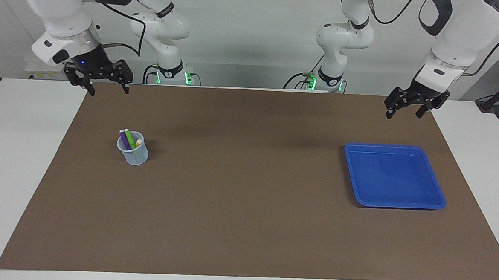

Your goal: Right arm passes pens to left for tray arrangement

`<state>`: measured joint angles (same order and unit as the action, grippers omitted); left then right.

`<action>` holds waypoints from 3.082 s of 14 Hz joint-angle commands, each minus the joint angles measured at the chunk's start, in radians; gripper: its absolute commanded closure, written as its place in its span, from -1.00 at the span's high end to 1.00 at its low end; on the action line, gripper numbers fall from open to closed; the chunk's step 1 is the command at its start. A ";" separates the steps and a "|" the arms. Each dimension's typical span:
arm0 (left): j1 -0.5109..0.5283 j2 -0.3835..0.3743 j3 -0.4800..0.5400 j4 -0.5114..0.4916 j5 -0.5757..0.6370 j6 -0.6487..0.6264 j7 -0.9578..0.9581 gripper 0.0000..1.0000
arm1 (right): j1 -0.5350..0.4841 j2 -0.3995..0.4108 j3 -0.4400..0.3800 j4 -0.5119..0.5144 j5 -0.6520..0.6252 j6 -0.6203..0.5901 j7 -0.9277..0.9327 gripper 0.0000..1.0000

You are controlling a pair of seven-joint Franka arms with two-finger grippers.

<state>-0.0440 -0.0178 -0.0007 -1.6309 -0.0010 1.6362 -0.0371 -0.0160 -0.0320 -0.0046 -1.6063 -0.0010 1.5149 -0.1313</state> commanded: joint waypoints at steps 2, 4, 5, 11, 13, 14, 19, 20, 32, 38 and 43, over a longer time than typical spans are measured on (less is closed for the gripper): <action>0.001 -0.007 0.002 -0.010 0.007 0.016 -0.006 1.00 | -0.002 0.007 0.003 0.011 -0.004 0.014 -0.022 1.00; 0.001 -0.007 0.002 -0.010 0.007 0.017 -0.007 1.00 | -0.001 0.004 0.003 0.005 -0.002 0.014 -0.014 1.00; 0.001 -0.007 0.002 -0.010 0.007 0.016 -0.006 1.00 | -0.001 0.003 0.003 0.002 -0.001 0.014 -0.014 1.00; 0.006 -0.008 0.004 -0.013 0.007 0.016 -0.009 1.00 | 0.007 -0.016 0.037 -0.003 0.004 0.014 -0.039 1.00; 0.016 -0.008 0.004 -0.010 0.007 0.017 -0.014 1.00 | 0.008 -0.034 0.070 -0.047 0.006 0.063 -0.091 1.00; 0.016 -0.010 0.004 -0.012 0.009 0.013 -0.011 1.00 | 0.022 -0.034 0.075 -0.073 0.006 0.103 -0.091 1.00; 0.016 -0.013 0.002 -0.012 0.009 0.013 -0.004 1.00 | 0.067 0.007 0.077 -0.202 0.004 0.298 -0.123 1.00; 0.016 -0.017 0.002 -0.015 0.009 0.011 -0.010 1.00 | 0.068 0.020 0.075 -0.227 0.004 0.333 -0.175 1.00; -0.003 -0.060 -0.010 -0.096 -0.043 0.022 -0.104 1.00 | 0.050 0.090 0.074 -0.409 -0.010 0.553 -0.836 1.00; -0.045 -0.079 -0.010 -0.158 -0.129 0.109 -0.231 1.00 | -0.007 0.086 0.074 -0.514 -0.013 0.620 -0.975 0.84; -0.046 -0.139 -0.010 -0.292 -0.209 0.230 -0.296 1.00 | -0.012 0.086 0.071 -0.514 -0.014 0.602 -0.970 0.74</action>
<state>-0.0777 -0.0964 -0.0210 -1.8315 -0.1814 1.7944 -0.2843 -0.0190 0.0724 0.0634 -2.1000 -0.0015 2.1189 -1.0908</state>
